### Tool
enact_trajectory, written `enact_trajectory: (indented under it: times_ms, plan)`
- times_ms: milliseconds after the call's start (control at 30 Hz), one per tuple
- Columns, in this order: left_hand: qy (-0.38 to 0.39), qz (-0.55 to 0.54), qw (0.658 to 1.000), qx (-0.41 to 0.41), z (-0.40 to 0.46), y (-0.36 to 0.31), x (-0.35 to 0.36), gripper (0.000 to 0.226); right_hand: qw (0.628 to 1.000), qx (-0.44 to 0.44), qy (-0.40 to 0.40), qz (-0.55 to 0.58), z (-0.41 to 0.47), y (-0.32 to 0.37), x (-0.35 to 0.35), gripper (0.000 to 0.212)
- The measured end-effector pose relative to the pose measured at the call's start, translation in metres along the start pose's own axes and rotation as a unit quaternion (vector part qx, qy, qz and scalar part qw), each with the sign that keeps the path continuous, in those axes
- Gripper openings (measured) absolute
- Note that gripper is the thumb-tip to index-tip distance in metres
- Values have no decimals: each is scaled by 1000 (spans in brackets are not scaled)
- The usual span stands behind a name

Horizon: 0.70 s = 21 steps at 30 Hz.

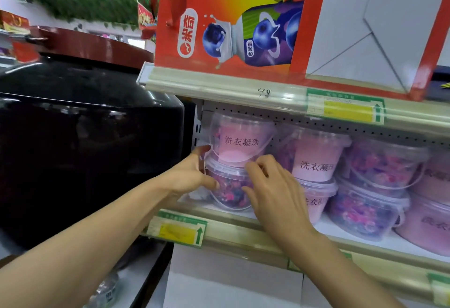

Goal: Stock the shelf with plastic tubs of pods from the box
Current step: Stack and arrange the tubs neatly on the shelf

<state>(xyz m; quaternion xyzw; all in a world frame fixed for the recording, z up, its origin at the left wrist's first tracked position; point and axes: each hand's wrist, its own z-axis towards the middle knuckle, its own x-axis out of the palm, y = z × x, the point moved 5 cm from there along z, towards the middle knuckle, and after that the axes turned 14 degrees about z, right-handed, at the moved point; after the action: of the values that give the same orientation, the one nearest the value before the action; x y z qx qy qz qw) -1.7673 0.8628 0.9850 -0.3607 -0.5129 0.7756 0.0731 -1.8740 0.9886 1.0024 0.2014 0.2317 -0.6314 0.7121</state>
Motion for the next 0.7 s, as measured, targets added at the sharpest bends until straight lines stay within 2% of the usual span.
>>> enact_trajectory:
  times_ms: [100,167,267,400,467,533,600,700]
  plan:
    - [59,-13,998,24,5,3,1,79,1000,3,-7,-15,3,5,5,40]
    - [64,-19,997,35,6,5,-1,80,1000,2,-10,-26,4,6,7,41]
    - [29,-4,999,46,-2,10,-8,90,999,30,-2,-34,1,3,10,39]
    - [-12,37,997,62,-21,17,-19,92,992,124,5,-33,-3,0,12,41]
    - [-25,43,997,64,-18,21,-27,92,989,141,-8,-38,-5,10,5,40]
    - [-1,52,996,69,-9,23,-30,91,989,137,-40,-35,-3,27,-4,32]
    - [55,47,995,75,-1,22,-23,96,991,114,-52,-46,0,42,-8,27]
    - [116,-12,990,79,7,21,-7,102,993,89,-45,-66,5,48,-2,33]
